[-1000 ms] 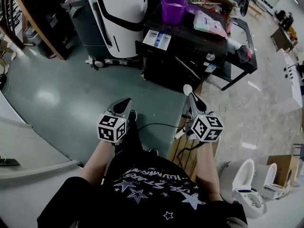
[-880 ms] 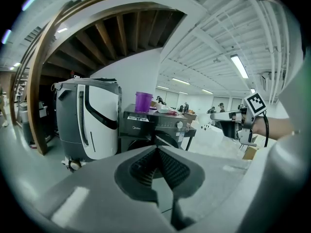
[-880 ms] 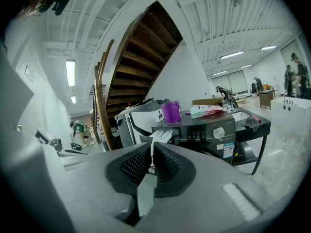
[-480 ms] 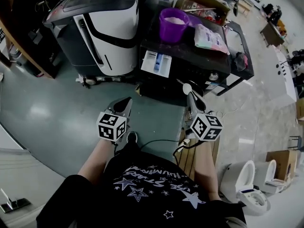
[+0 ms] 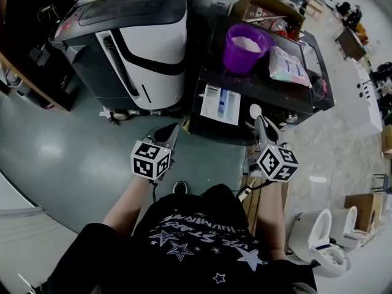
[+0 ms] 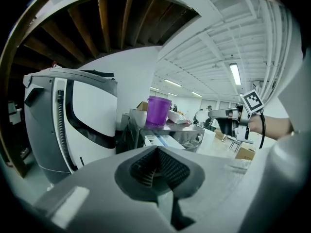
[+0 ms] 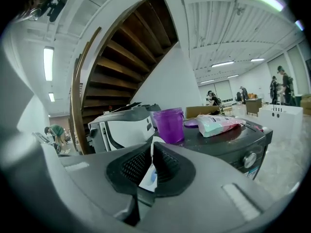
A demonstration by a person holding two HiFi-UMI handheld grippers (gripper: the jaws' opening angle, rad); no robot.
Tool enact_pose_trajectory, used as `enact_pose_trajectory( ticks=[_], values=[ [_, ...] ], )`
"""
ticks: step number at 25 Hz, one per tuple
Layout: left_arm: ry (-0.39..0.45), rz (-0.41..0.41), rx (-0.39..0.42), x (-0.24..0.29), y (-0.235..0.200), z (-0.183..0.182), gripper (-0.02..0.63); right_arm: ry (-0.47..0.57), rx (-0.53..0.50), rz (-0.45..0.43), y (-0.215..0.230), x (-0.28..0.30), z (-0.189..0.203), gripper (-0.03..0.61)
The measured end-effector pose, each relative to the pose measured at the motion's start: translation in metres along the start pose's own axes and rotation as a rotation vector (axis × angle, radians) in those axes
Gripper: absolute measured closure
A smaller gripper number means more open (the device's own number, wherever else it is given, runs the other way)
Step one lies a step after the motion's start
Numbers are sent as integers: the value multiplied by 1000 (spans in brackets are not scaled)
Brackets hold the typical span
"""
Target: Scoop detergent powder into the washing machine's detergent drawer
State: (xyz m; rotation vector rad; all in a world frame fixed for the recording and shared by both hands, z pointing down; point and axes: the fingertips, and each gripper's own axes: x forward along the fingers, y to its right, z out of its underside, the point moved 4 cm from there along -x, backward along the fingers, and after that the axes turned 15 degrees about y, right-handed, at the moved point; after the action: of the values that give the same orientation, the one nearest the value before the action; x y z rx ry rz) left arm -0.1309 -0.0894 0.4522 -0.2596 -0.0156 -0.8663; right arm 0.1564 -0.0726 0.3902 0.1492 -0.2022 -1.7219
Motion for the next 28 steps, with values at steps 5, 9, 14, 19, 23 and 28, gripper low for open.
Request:
enact_pose_trajectory(
  ticks=[5,9,14,19,23,28],
  values=[
    [3,3,-13,23,-22,-11,612,13,-11,-12,-2,32,-13,542],
    [10,11,-14,53,-26,-20,614,64,-3,-26,18,65,-35,541],
    [27,-11,6,99,-33,-39,612,131,-3,-84,47,119,-72,541],
    [29,-18,40,148,-37,-53,613,116,-83,-208,68,176,-103,541],
    [29,-48,51,176,-45,-61,613,74,-171,-312,76,217,-120,542],
    [32,-88,43,193,-53,-65,612,-30,-311,-482,61,261,-126,541]
  ],
)
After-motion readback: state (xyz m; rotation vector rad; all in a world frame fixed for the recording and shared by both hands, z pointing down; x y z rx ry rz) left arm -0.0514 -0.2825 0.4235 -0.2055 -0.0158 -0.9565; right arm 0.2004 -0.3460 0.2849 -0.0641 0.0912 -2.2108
